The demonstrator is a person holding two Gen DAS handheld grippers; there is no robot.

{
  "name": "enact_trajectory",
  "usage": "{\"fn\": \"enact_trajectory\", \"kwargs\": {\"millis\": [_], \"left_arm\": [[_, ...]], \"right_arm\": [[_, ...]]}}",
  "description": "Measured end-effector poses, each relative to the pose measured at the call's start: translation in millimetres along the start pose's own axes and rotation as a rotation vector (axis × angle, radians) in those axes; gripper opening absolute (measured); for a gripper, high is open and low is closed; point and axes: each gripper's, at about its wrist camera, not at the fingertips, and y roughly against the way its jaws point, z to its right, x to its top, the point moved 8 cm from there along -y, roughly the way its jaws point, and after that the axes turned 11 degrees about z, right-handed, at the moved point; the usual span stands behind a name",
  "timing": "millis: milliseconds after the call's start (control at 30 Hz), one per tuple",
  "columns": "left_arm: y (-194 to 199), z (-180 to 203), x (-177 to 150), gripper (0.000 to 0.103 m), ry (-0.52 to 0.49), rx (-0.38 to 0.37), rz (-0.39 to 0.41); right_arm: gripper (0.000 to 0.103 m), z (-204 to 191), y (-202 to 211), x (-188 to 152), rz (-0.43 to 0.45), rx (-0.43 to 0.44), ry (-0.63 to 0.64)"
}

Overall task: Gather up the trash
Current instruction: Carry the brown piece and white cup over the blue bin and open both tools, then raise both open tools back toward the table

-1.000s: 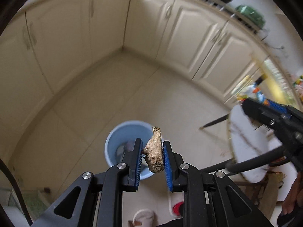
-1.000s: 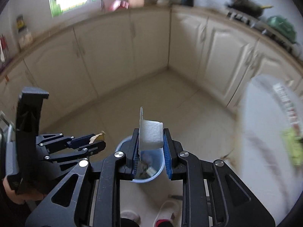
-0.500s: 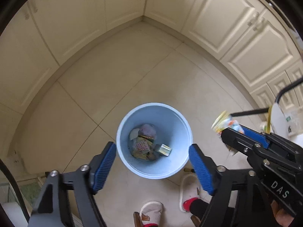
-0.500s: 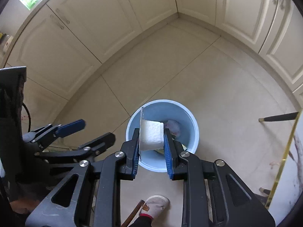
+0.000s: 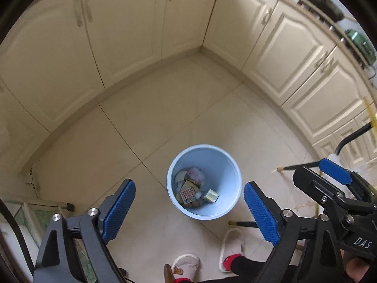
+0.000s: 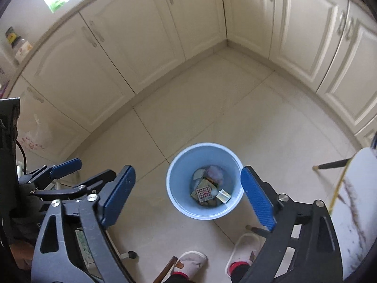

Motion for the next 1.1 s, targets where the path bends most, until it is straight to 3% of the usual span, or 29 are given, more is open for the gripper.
{"fn": "enact_trajectory", "kwargs": {"millis": [267,433,633,833,1100], "left_arm": [[111,19,5,0.095,-0.04,0.04,0.204],[193,56,-1,0.095,-0.084,0.031,0.377],[280,110,-31,0.096,-0.133,-0.007,0.556],[362,151,-119,0.099,-0.194,-0.022,0.719],[417,175,-214,0.099,-0.225,-0.064,0.928]], "right_arm": [[0.103,-50,110,30,0.186,-0.046,0.121],[0.103,-66,203,41,0.349,-0.091,0.168],[0.103,-71,312,42,0.518,-0.173,0.187],[0.103,-74,409,30,0.672,-0.267,0.187],[0.103,-80,509,2,0.842,-0.34,0.174]]}}
